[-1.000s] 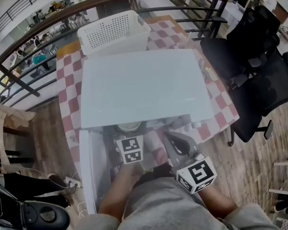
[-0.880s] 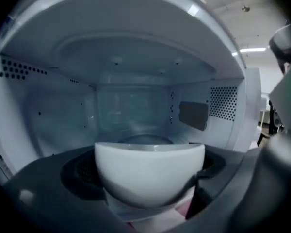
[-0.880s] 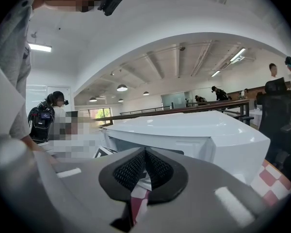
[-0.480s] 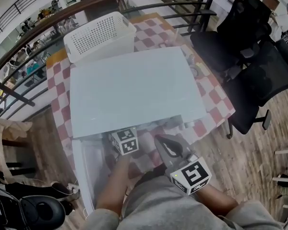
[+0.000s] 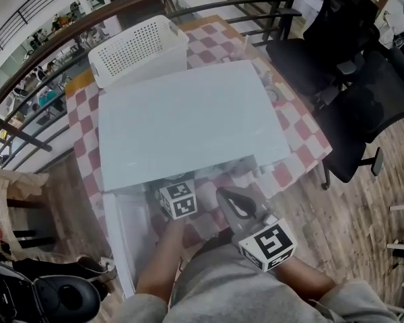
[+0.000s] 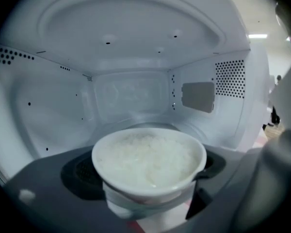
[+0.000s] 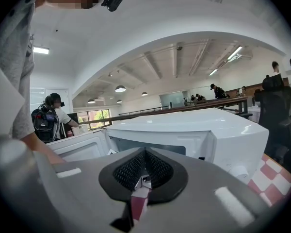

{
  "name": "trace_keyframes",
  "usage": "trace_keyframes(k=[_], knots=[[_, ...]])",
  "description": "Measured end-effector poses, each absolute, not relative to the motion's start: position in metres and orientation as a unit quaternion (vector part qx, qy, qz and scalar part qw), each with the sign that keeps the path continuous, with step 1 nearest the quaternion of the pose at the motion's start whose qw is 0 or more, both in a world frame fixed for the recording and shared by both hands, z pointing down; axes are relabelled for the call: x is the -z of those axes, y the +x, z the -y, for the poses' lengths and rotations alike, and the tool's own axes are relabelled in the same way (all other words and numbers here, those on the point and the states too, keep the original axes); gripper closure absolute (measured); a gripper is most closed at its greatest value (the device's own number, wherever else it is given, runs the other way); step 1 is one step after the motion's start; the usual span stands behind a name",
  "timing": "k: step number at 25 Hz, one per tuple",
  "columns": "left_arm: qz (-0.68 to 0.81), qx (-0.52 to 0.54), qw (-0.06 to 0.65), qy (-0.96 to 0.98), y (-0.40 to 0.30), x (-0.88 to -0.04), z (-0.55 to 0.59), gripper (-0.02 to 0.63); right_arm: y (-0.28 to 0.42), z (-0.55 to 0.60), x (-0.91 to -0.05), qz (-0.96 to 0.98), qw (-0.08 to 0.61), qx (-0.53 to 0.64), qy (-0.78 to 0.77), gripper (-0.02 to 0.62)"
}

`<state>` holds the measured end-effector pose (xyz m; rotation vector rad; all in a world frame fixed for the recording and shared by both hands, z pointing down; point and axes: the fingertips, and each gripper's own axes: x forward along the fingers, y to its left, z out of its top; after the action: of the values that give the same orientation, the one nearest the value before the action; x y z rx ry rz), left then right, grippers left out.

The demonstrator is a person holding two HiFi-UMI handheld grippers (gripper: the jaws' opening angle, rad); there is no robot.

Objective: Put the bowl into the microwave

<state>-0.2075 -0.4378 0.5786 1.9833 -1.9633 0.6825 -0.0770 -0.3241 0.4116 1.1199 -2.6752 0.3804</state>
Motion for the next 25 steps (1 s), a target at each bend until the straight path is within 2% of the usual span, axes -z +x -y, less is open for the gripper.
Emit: trace_keyframes(k=[15,21,25], knots=[[0.638,-0.222,0.191,0.712,-0.200,-0.589,0.428,0.069,-0.068,0.316,-0.408,0.904,0.098,-0.123,0.397,0.598],[0.660,-0.159,0.217,0.701,-0.212,-0.567,0.412,0.066,-0.054,0.321,-0.400,0.899,0.086,-0.110,0.415,0.598],[0.676,-0.124,0.194,0.700,-0.214,-0.538,0.395,0.066,-0.035,0.321,-0.396,0.891,0.087,-0.101,0.433,0.598]])
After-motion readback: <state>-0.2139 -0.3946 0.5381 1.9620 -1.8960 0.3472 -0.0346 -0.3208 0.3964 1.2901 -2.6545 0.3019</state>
